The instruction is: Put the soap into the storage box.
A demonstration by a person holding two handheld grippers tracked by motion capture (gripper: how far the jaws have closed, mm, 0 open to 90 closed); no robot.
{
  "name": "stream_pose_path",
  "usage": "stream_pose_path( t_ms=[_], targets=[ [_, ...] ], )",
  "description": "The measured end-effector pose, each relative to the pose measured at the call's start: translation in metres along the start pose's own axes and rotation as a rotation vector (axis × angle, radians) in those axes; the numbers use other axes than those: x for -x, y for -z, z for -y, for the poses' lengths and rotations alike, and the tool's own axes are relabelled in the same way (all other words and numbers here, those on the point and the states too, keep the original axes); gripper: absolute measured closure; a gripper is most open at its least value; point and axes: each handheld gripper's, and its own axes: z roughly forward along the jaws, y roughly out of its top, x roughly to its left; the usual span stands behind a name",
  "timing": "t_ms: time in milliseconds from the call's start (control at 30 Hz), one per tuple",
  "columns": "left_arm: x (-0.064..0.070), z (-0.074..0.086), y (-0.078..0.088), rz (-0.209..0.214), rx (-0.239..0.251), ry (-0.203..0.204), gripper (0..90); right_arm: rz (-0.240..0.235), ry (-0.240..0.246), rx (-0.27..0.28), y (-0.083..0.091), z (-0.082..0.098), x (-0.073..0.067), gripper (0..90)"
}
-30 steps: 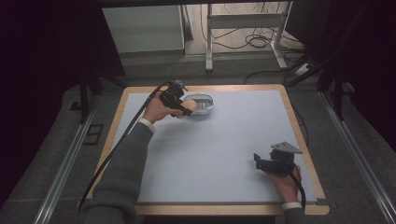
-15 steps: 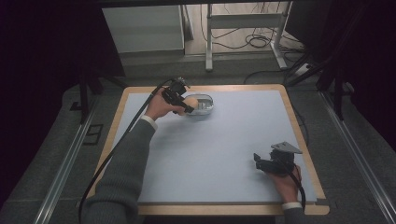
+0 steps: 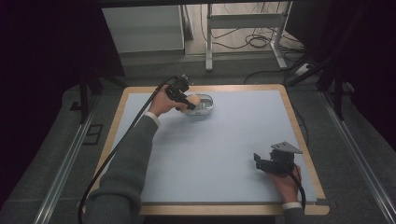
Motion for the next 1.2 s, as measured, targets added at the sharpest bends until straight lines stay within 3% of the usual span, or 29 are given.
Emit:
stream_pose_path(
  t_ms=[667, 967, 1200],
  targets=[
    [-0.008, -0.025, -0.023, 0.017, -0.034, -0.024, 32.5, 0.001, -0.002, -0.001, 0.000, 0.000, 0.000, 8.6],
    [-0.014, -0.024, -0.037, 0.023, -0.036, -0.005, 32.5, 0.001, -0.001, -0.003, 0.000, 0.000, 0.000, 8.5],
    [-0.010, -0.024, -0.038, 0.026, -0.020, -0.008, 32.2, 0.002, -0.001, -0.004, 0.000, 0.000, -0.001, 8.5]
  ],
)
